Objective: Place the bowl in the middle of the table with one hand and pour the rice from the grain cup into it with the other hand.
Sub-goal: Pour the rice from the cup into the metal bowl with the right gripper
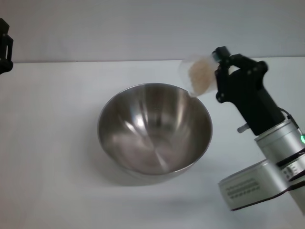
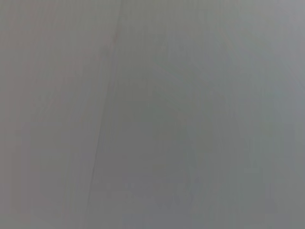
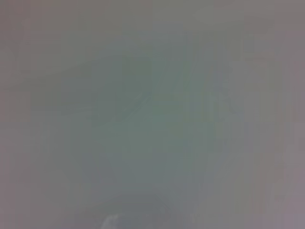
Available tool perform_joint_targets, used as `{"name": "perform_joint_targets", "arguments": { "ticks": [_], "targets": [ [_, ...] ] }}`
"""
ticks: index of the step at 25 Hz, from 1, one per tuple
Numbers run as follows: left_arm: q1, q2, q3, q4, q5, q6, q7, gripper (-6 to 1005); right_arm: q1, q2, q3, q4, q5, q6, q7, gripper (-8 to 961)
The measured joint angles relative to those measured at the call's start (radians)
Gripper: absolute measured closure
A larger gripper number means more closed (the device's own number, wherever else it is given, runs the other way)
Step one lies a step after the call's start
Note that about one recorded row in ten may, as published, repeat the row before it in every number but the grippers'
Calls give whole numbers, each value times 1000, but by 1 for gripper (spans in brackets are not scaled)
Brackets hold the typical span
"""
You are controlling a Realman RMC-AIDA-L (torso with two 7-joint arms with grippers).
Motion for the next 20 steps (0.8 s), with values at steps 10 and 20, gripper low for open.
{"name": "perform_joint_targets", "arguments": {
  "ticks": [10, 20],
  "targets": [
    [-2, 0, 0, 0, -2, 1, 0, 471, 19, 1, -25, -26, -86, 22, -260, 936],
    [7, -1, 17, -4, -2, 1, -9, 468, 77, -2, -25, -136, -207, 43, -297, 936]
  ]
}}
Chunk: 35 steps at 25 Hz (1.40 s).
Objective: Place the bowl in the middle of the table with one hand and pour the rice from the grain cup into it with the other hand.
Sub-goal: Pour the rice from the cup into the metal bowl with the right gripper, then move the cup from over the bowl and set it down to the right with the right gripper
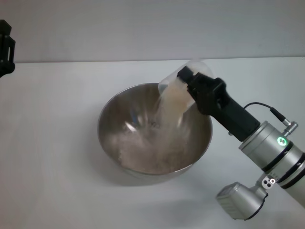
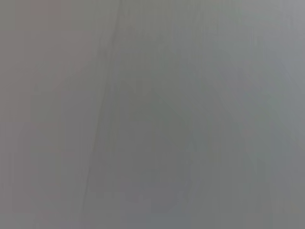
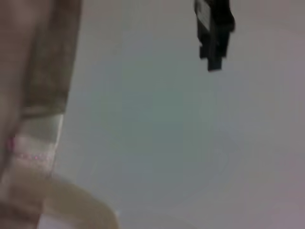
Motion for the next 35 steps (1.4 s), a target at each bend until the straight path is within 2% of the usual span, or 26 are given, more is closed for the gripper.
{"name": "perform_joint_targets", "arguments": {
  "ticks": [15, 28, 32, 34, 35],
  "targets": [
    [11, -1, 17, -3, -5, -6, -29, 463, 67, -4, -1, -103, -194, 52, -122, 937],
    [12, -2, 28, -3, -7, -5, -30, 458, 81, -5, -18, -115, -210, 74, -222, 936],
    [12, -2, 28, -1, -8, -3, -31, 457, 54, -4, 32, -60, -188, 63, -141, 936],
    [12, -2, 28, 0, -8, -3, -31, 456, 24, -5, 92, 6, -180, 40, -38, 936],
    [12, -2, 28, 0, -8, -4, -31, 456, -18, -3, 161, 81, -177, 0, 83, 936]
  ]
}}
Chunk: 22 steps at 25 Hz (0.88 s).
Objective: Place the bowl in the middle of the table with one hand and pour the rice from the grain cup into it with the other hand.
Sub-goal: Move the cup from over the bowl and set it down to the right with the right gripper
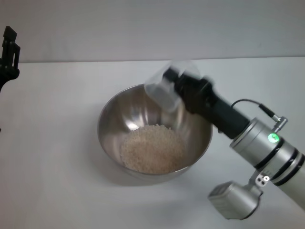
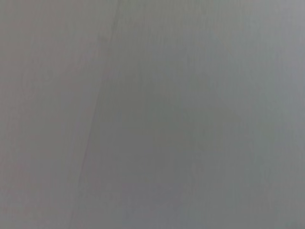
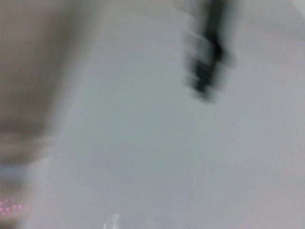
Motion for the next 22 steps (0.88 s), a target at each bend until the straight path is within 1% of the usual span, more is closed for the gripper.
{"name": "perform_joint_targets", "arguments": {
  "ticks": [1, 2, 5, 7, 10, 14, 18, 22],
  "targets": [
    [0, 0, 0, 0, 0, 0, 0, 456, 0, 0, 0, 0, 0, 0, 0, 936],
    [-1, 0, 0, 0, 0, -1, 0, 455, -25, 1, 29, 38, 0, -24, 67, 936],
    [-4, 0, 0, 1, 0, -3, 2, 454, -116, 4, 114, 158, 6, -82, 282, 937],
    [-5, 1, 0, 2, 1, -3, 5, 454, -175, 5, 153, 226, 34, -110, 412, 937],
    [-7, 1, 0, 2, 5, -3, 9, 453, -255, 6, 161, 293, 154, -163, 617, 937],
    [-9, 4, 0, 5, 8, -3, 11, 451, -324, 6, 154, 308, 271, -211, 825, 936],
    [-7, 6, 0, 6, 8, 2, 11, 450, -359, 6, 148, 301, 382, -195, 996, 937],
    [-2, 8, 0, 9, 8, 11, 11, 449, -360, 4, 120, 293, 488, -130, 1041, 937]
  ]
}}
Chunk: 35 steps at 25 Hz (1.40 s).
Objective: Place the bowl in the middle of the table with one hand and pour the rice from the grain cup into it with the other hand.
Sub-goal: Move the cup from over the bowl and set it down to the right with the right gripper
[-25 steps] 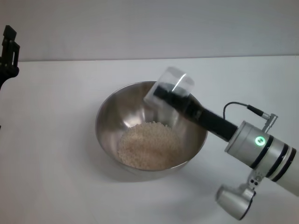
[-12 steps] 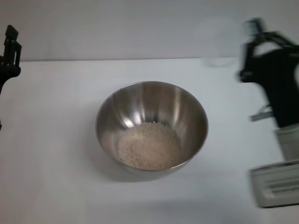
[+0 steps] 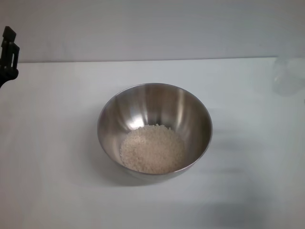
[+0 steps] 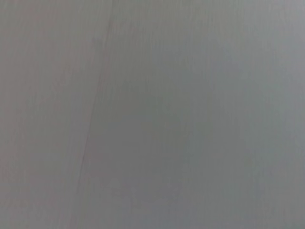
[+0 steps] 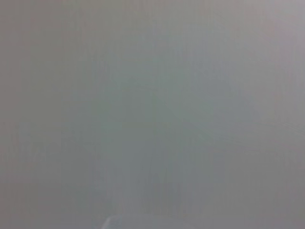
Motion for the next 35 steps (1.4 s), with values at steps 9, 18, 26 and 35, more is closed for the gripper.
{"name": "perform_joint_targets", "arguments": {
  "ticks": [9, 18, 26, 35],
  "targets": [
    [2, 0, 0, 19, 1, 39, 0, 446, 24, 1, -18, -4, 91, 193, 22, 937],
    [5, 0, 1, 21, 7, 58, -4, 443, 50, 1, -8, -34, 114, 326, 46, 936],
    [9, -1, 2, 21, 12, 71, -7, 440, 97, 2, -19, -83, 161, 406, 70, 937],
    [11, -2, 2, 22, 12, 72, -7, 437, 142, 0, -18, -122, 160, 482, 98, 936]
  ]
}}
